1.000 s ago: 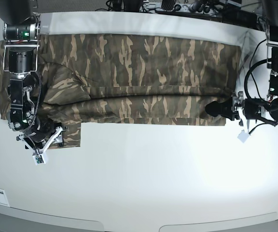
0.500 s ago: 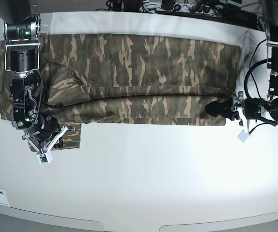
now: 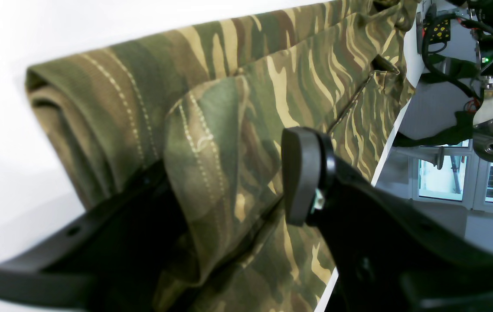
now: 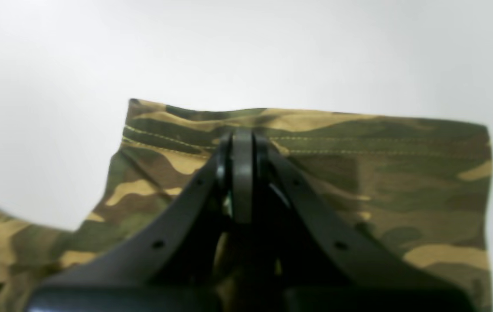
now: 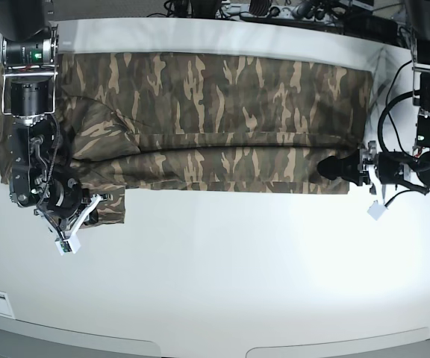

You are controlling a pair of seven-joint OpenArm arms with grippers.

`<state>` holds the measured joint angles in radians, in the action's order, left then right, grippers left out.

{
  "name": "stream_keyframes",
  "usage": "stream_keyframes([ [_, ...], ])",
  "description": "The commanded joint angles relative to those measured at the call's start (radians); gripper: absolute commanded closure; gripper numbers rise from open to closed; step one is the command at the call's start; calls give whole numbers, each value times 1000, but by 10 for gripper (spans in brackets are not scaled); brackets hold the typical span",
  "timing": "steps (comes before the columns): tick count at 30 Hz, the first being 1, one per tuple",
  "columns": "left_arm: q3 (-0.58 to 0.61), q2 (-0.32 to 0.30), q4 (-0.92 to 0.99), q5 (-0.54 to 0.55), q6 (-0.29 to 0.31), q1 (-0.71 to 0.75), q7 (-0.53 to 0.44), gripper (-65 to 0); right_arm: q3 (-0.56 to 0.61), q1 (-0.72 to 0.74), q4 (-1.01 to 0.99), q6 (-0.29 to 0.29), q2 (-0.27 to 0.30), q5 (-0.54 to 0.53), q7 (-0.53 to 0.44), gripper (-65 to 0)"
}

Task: Fold the T-shirt properly
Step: 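Move the right gripper to the sleeve and fold it onto the shirt, then push the sleeve fabric inward along the fold with the right gripper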

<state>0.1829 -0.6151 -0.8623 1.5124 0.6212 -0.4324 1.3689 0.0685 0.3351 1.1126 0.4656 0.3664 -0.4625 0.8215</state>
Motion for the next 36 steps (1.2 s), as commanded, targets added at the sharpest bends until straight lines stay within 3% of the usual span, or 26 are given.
stream_keyframes([
  [1, 0, -14, -2, -29, -4, -9, 27, -297, 7, -16, -13, 14, 8, 1, 122, 0],
  [4, 0, -14, -2, -29, -3, -9, 27, -297, 0, -17, 2, 22, 34, -89, 122, 0],
  [10, 0, -14, -2, -29, -3, -9, 27, -297, -72, -23, 124, 126, 89, -262, 129, 0],
  [15, 0, -14, -2, -29, 10, -9, 27, -297, -193, -43, 265, 209, 117, -445, 236, 0],
  [18, 0, -14, -2, -29, 15, -9, 27, -297, -270, -45, 343, 229, 118, -556, 319, 0],
  [21, 0, -13, -2, -29, 15, -9, 27, -297, -316, -45, 391, 233, 134, -695, 397, 0],
  [26, 0, -14, -2, -29, 15, -8, 27, -297, -322, -76, 393, 233, 168, -793, 457, 0],
  [30, 0, -13, -2, -29, 15, -9, 27, -297, -322, -130, 393, 233, 169, -910, 575, 0],
  [36, 0, -14, -2, -29, 15, -9, 27, -297, -325, -211, 408, 233, 169, -978, 575, 0],
])
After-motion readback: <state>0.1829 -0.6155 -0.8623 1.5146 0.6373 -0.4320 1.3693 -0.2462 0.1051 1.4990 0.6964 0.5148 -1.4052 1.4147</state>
